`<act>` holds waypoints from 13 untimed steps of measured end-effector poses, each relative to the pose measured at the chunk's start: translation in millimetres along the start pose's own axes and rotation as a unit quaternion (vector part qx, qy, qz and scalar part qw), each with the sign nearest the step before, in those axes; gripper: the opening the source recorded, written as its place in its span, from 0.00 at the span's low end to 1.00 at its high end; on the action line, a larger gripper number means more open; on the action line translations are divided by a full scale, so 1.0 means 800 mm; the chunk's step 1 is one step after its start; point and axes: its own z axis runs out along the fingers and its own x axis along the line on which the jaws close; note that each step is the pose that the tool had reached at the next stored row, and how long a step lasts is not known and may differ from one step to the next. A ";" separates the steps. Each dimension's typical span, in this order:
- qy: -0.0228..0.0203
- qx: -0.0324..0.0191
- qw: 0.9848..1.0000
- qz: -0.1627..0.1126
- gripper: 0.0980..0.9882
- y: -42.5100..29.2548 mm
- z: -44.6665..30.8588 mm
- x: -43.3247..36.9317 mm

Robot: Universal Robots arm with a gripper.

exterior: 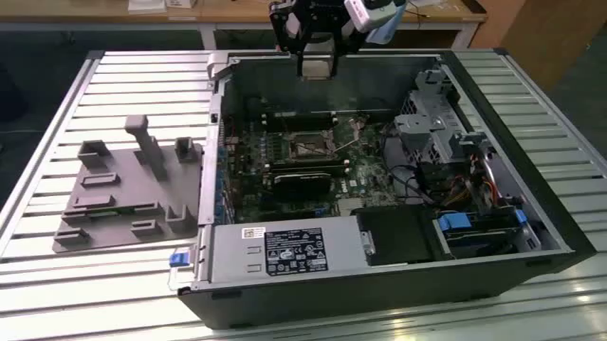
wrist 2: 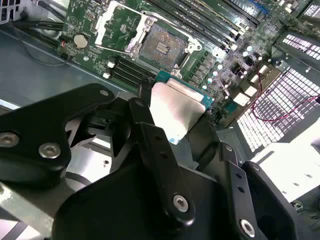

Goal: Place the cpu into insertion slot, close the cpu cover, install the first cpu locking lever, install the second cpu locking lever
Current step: 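Place the cpu into insertion slot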

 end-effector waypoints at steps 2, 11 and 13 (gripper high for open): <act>0.000 0.000 1.000 0.000 0.50 0.0000 0.0000 0.000; 0.000 0.000 1.000 0.000 0.50 0.0000 0.0004 0.000; 0.000 0.000 1.000 0.000 0.50 -0.0001 0.0011 0.000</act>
